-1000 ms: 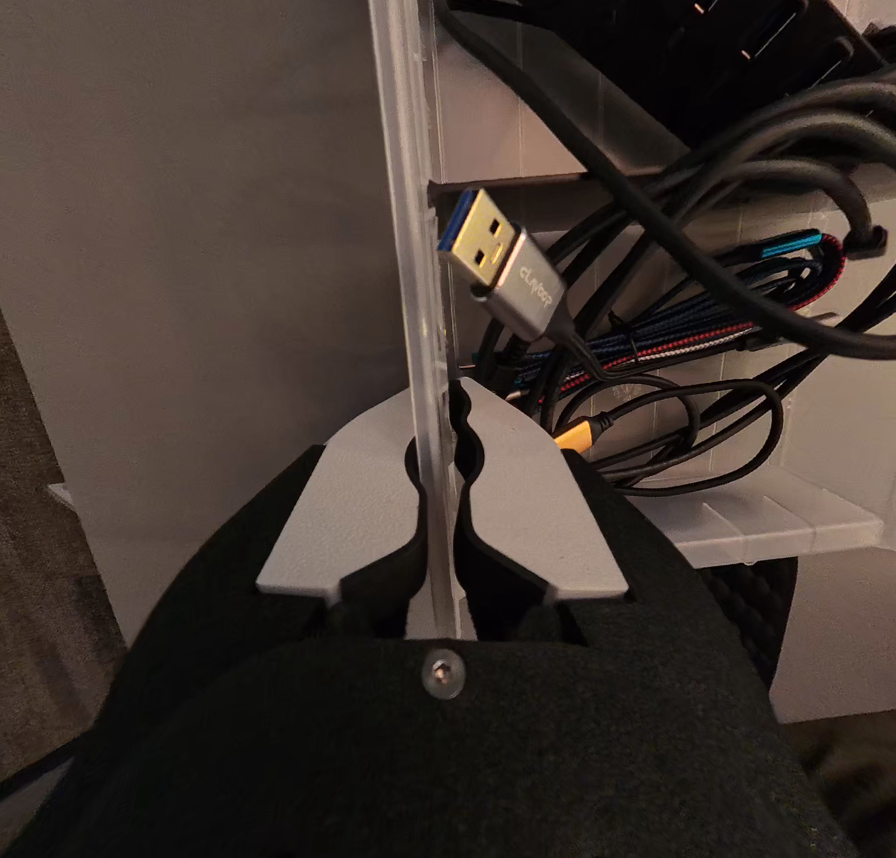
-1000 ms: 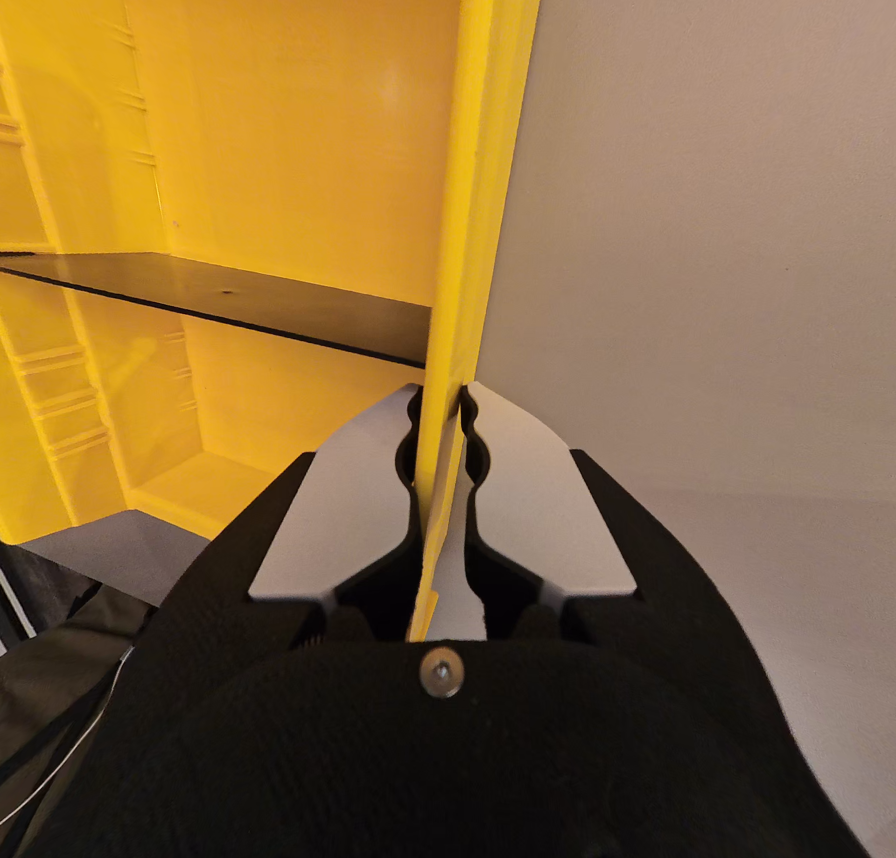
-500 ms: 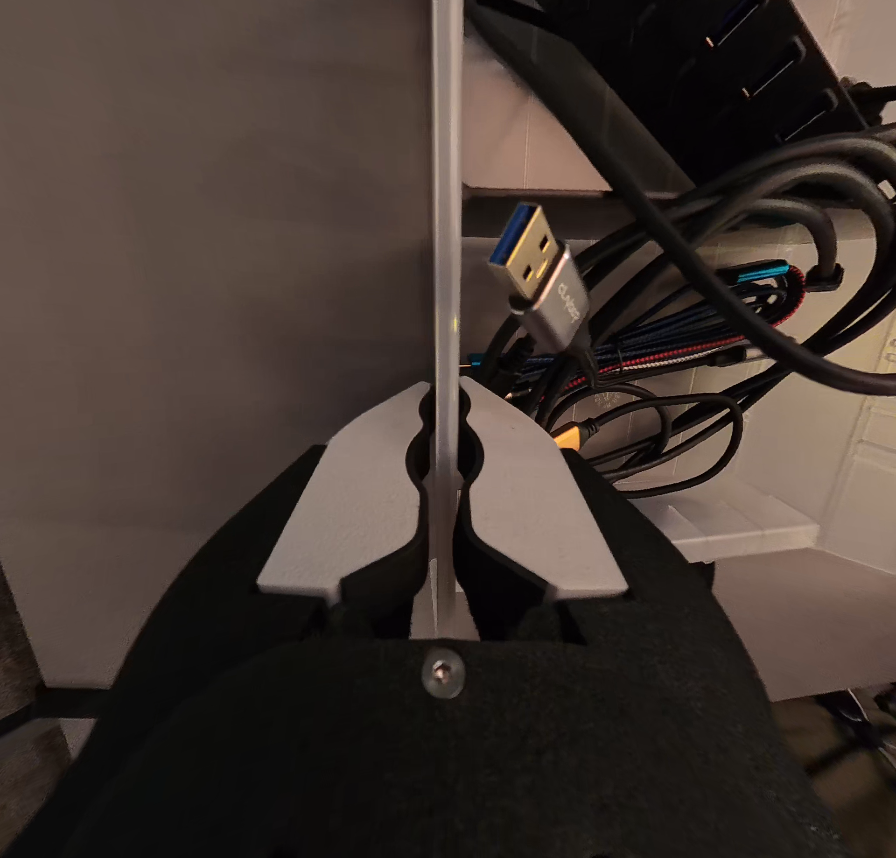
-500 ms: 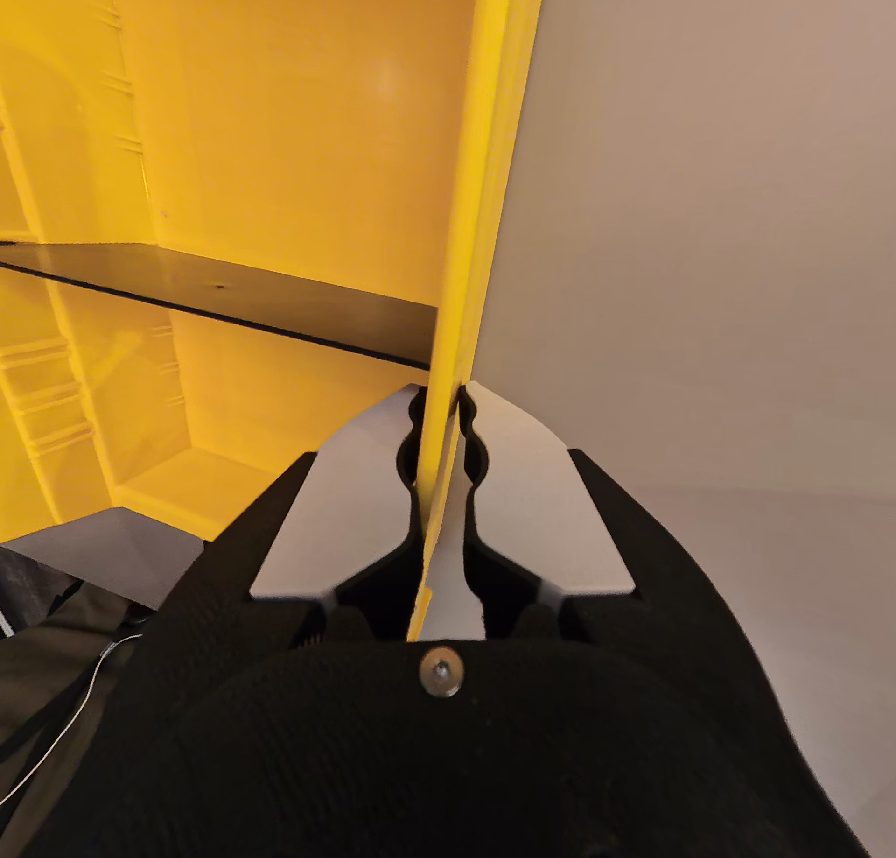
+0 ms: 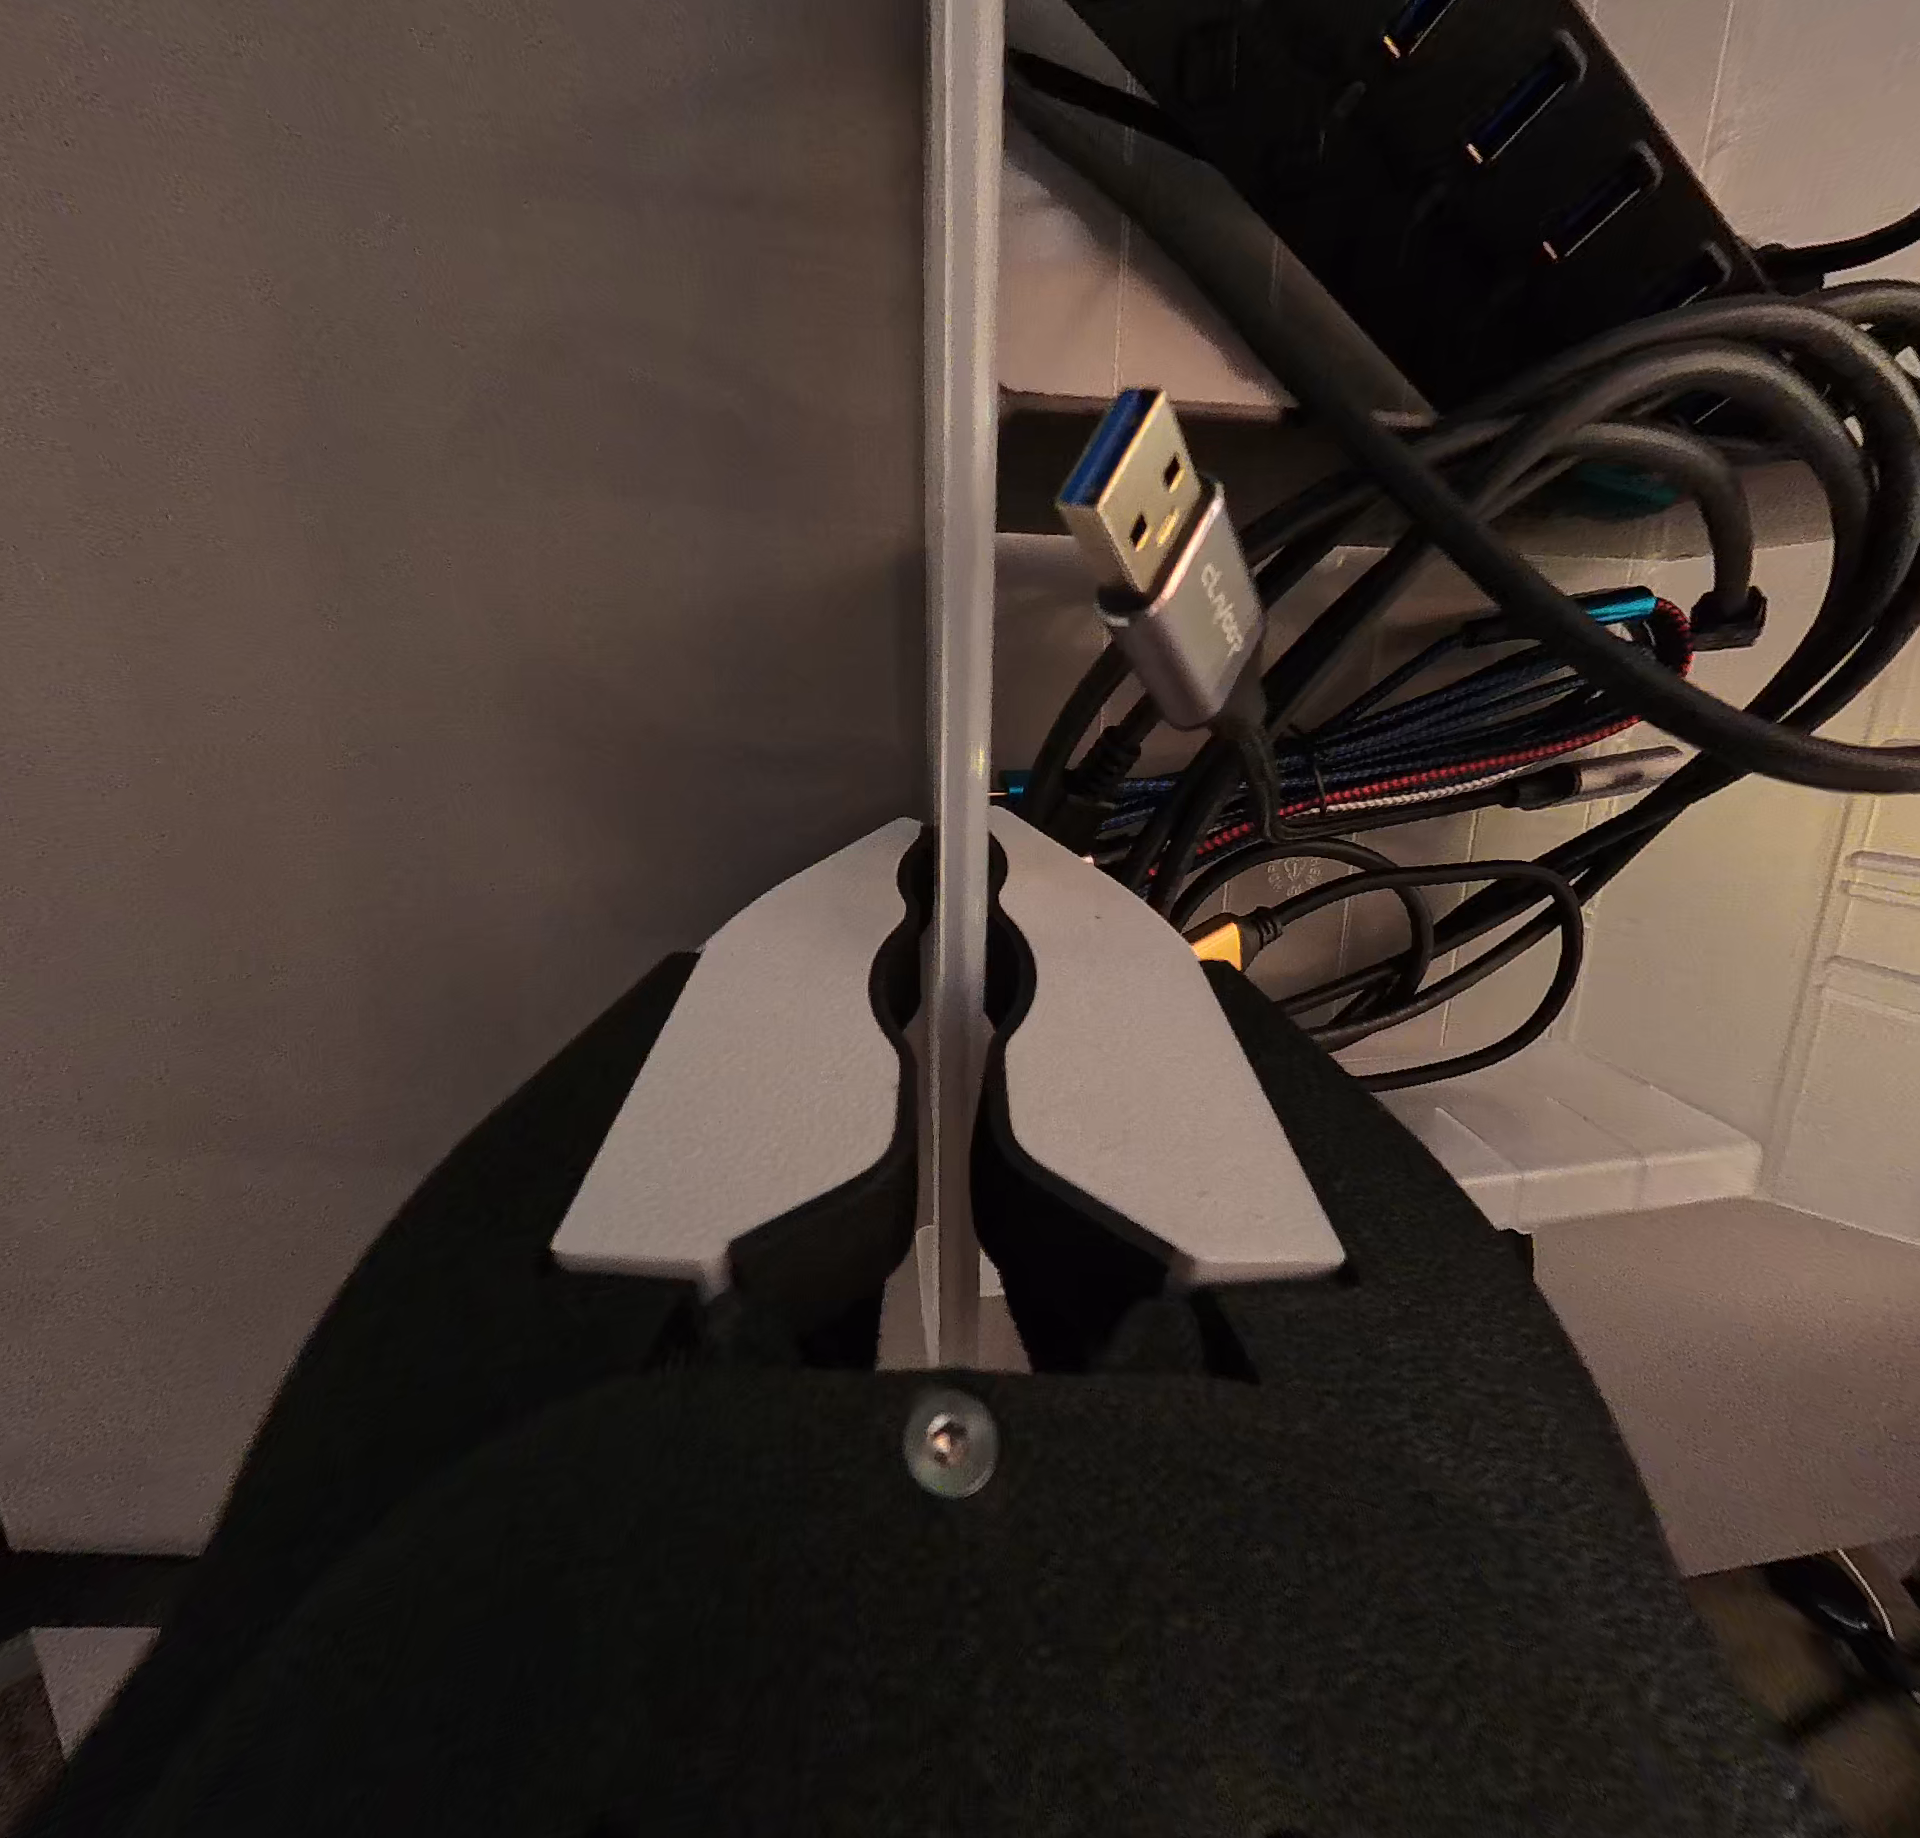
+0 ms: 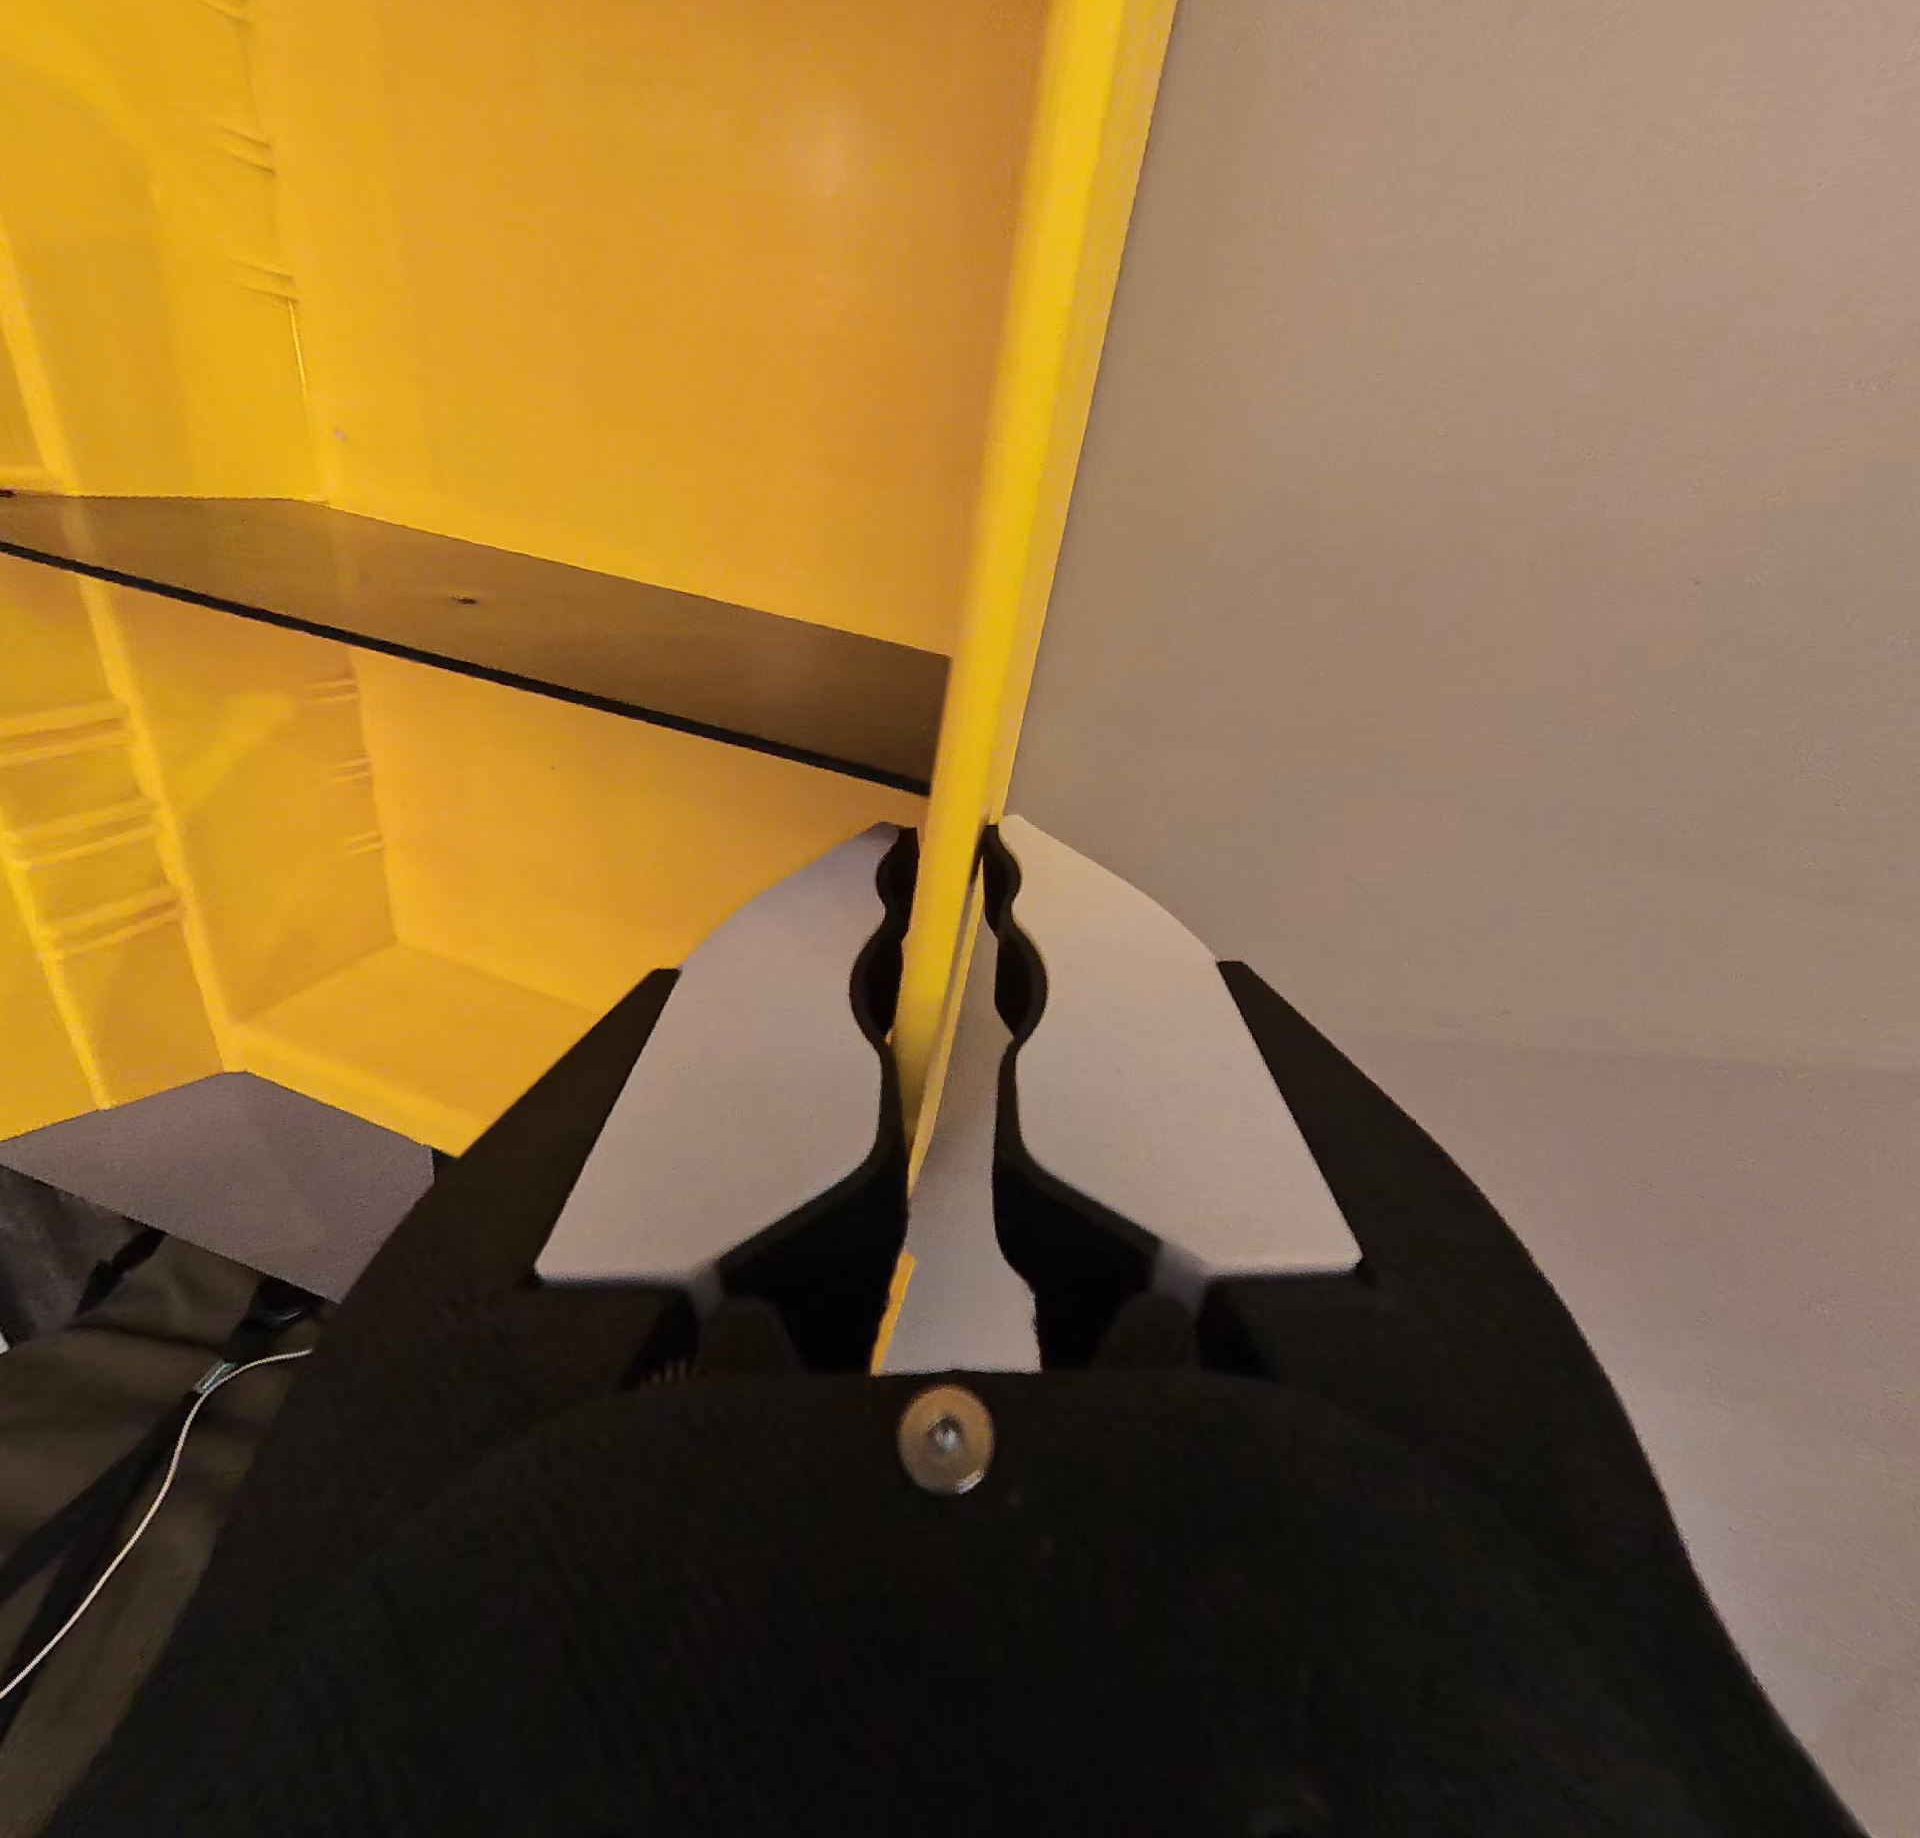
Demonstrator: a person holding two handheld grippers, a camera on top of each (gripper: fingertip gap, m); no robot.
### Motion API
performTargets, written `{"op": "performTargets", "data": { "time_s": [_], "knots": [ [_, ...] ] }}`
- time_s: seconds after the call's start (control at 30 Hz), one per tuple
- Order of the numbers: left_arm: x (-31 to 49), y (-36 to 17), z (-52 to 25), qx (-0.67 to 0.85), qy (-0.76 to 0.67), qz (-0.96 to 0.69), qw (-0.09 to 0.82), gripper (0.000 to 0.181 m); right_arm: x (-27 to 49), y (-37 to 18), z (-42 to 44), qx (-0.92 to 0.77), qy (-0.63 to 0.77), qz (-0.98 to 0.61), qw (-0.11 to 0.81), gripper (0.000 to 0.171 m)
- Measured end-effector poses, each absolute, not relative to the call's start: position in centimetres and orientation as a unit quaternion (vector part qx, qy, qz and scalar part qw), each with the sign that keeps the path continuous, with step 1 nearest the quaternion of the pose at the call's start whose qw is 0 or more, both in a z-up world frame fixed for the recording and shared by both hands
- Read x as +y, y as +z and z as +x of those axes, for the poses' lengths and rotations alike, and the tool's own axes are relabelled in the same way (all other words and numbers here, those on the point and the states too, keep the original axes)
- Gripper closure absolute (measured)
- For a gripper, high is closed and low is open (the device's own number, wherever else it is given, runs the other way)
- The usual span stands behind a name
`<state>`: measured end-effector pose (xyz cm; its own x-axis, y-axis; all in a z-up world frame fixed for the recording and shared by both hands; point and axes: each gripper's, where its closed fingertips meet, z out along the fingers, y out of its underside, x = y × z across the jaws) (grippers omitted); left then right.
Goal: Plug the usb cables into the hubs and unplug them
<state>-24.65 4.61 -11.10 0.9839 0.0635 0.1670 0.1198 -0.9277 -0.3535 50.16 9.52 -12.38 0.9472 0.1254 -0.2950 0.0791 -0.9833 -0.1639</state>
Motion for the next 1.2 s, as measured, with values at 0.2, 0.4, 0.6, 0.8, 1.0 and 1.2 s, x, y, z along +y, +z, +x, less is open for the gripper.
{"op": "performTargets", "data": {
  "time_s": [0.2,0.4,0.6,0.8,1.0,1.2],
  "knots": [
    [4.9,-11.1,-24.6,-0.042,-0.078,-0.979,0.182,0.177,10.2,-12.4,50.1,-0.056,0.153,-0.983,0.083,0.158],
    [5.2,-11.1,-24.5,-0.040,-0.080,-0.978,0.191,0.177,9.2,-12.4,49.8,-0.082,0.149,-0.983,0.075,0.158],
    [5.3,-11.1,-24.5,-0.043,-0.081,-0.976,0.195,0.177,9.8,-12.4,50.1,-0.064,0.156,-0.982,0.085,0.158],
    [5.2,-11.2,-24.5,-0.039,-0.074,-0.976,0.200,0.177,9.8,-12.4,50.1,-0.059,0.159,-0.982,0.086,0.157],
    [5.3,-11.0,-24.9,-0.007,-0.037,-0.971,0.234,0.170,10.6,-10.6,50.3,-0.028,0.191,-0.972,0.134,0.154],
    [5.8,-7.2,-24.2,0.018,-0.055,-0.938,0.341,0.157,11.6,-6.7,51.8,-0.005,0.158,-0.961,0.227,0.156]
  ]
}}
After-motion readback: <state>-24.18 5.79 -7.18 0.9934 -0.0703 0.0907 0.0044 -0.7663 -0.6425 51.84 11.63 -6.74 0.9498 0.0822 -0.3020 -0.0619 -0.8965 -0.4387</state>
